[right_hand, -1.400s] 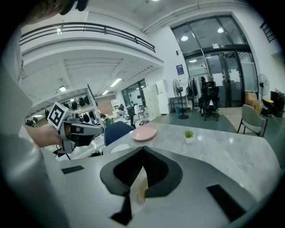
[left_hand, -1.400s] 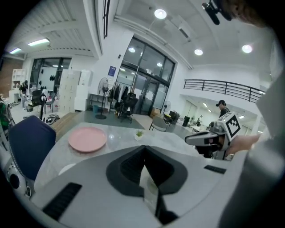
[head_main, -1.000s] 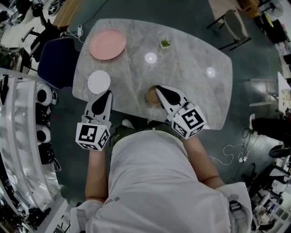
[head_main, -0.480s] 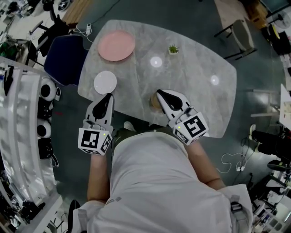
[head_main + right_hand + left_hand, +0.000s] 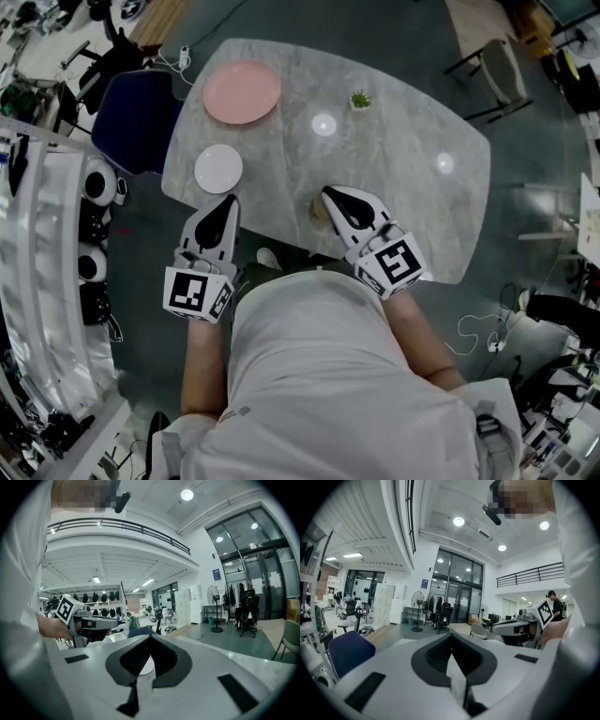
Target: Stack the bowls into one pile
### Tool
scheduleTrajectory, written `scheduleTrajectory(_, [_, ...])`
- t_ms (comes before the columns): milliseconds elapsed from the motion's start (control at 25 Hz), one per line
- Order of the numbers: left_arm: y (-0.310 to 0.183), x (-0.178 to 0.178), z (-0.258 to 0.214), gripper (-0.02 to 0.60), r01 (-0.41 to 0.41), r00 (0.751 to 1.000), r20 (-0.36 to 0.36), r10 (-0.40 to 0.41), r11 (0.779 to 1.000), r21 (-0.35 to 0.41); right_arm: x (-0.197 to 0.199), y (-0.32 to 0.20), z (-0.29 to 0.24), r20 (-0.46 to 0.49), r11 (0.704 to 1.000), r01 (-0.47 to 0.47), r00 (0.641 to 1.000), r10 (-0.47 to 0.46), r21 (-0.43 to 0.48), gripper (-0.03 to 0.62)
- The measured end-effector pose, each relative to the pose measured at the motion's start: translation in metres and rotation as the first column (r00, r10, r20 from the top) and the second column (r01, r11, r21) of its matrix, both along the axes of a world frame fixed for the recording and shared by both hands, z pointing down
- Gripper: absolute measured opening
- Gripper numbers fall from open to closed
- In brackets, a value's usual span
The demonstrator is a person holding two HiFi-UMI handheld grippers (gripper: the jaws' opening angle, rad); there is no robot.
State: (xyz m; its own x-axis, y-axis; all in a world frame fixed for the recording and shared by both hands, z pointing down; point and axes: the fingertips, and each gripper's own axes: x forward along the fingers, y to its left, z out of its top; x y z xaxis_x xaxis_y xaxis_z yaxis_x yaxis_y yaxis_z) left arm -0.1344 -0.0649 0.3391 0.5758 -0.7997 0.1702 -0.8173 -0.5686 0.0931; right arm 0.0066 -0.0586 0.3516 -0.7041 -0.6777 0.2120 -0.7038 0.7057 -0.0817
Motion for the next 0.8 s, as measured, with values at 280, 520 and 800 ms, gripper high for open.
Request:
scheduleTrajectory(280, [-0.001,-0.004,0.006,-0.003,0.005,1.000,-0.007,-0.005,1.000,-0.024,0.008,0.000,0.005,-0.006,1.000,-0.026,1.000,0.026,-0.015,0.009])
scheduleTrajectory(520, [0.004,-0.004,0.013,-0.003,-0.020,1.000,0.000,0.020,0.999,-0.044,0.011,0.003,0.007,-0.012,0.999,-0.034,0.999,0.033,-0.025,0.009])
scheduleTrajectory(800, [0.005,-0.004,0.014,-0.003,-0.017,0.999,-0.034,0.014,0.997,-0.071,0.015,0.004,0.008,-0.016,0.999,-0.045,0.999,0.045,-0.027,0.009])
